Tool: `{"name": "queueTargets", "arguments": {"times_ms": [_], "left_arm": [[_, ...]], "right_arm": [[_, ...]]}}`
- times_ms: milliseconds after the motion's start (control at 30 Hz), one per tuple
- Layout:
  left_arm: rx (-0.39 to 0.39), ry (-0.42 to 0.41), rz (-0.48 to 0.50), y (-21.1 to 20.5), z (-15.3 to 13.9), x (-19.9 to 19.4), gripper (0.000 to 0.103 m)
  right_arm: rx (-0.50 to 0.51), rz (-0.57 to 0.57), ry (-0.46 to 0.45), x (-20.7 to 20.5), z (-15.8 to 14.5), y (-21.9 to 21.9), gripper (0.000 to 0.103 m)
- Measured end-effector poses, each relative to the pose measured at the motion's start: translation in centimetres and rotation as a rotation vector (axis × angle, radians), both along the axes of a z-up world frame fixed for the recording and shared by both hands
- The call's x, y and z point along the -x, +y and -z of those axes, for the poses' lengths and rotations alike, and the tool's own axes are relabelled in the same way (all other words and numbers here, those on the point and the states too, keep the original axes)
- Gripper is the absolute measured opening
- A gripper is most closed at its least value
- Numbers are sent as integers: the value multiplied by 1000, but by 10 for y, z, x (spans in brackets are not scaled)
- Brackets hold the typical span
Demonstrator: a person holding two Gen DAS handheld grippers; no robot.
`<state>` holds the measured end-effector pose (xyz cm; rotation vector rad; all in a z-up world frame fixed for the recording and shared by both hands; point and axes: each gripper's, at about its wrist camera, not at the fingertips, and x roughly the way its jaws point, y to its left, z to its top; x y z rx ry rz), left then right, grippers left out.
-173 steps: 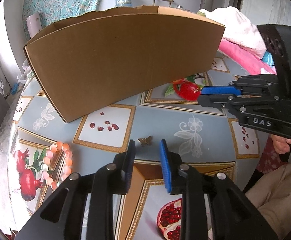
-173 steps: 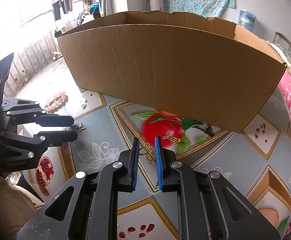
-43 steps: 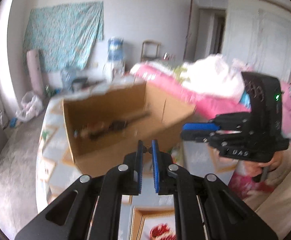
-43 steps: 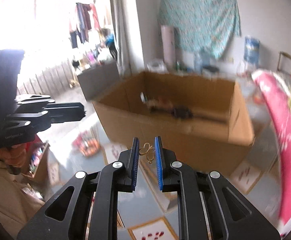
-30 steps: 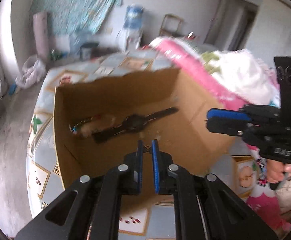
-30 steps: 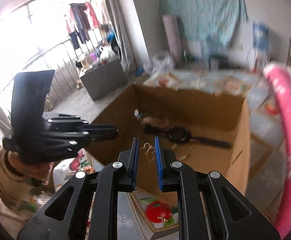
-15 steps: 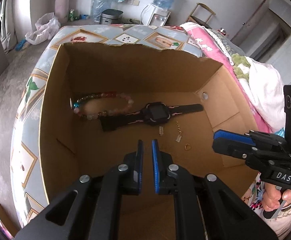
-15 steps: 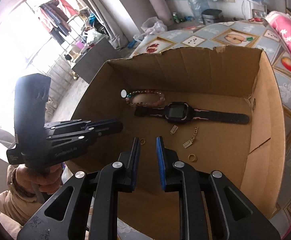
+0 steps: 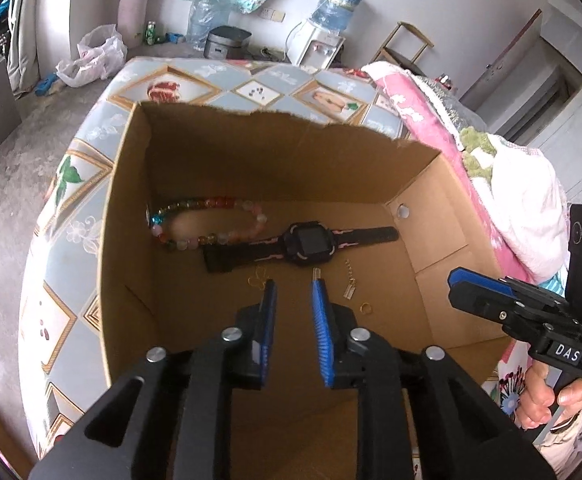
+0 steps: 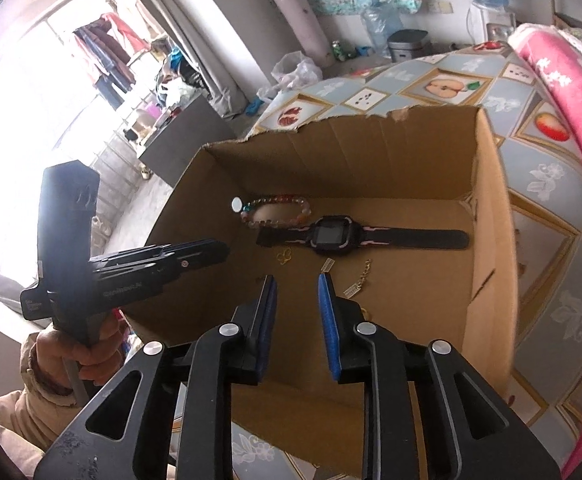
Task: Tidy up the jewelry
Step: 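Carry the gold charm over the box and open the left gripper, then withdraw the left gripper from the box to the pink bead bracelet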
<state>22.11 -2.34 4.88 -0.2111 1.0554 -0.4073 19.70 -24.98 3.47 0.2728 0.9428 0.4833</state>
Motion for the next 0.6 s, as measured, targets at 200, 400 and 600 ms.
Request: {"name": "queueTargets", "arguments": {"times_ms": [200, 400, 600], "left_arm": [[14, -133, 15, 10, -35, 36, 37], [7, -273, 29, 33, -62, 103, 64], [-52, -249, -26, 60, -46, 148, 78]], "right_arm": [[-74, 41, -103, 35, -20, -27, 33], [-100, 53, -256, 99, -42, -52, 42], [-63, -1, -269, 148, -29, -43, 60]]}}
